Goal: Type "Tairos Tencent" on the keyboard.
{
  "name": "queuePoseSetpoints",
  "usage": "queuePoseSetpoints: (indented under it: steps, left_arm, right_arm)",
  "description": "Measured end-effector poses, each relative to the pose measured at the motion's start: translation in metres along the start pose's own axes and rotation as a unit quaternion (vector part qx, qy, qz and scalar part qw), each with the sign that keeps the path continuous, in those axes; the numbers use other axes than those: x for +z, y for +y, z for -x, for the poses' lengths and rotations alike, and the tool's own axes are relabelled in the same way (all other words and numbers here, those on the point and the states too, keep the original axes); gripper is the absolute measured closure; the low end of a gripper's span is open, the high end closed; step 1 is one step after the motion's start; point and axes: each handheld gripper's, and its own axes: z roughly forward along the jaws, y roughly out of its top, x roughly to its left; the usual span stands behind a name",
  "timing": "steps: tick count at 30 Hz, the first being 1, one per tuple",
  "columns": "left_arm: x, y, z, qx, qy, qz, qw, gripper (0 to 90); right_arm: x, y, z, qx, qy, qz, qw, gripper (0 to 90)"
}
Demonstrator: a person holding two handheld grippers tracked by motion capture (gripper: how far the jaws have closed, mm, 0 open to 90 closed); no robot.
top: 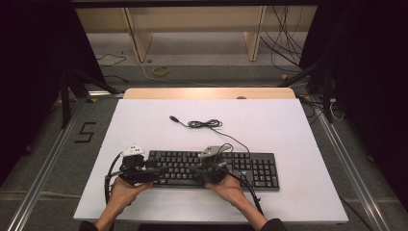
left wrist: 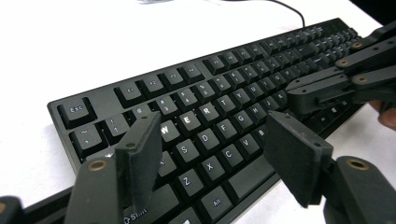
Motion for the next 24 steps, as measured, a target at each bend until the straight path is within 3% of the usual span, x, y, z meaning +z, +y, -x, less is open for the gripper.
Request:
queuePoseSetpoints:
  steps: [11, 24]
  left_arm:
    - [-0.006, -0.006, 0.0, -0.003, -0.002, 0.009, 0.9999, 35.8]
    - [-0.006, -0.007, 0.001, 0.002, -0.008, 0.011, 0.9999, 34.2]
  right_arm:
    - [0.006, -0.002, -0.002, 0.0, -0.001, -0.015, 0.9999, 90.0]
    - [0.015, -0.007, -0.005, -0.017, -0.011, -0.031, 0.9993, 90.0]
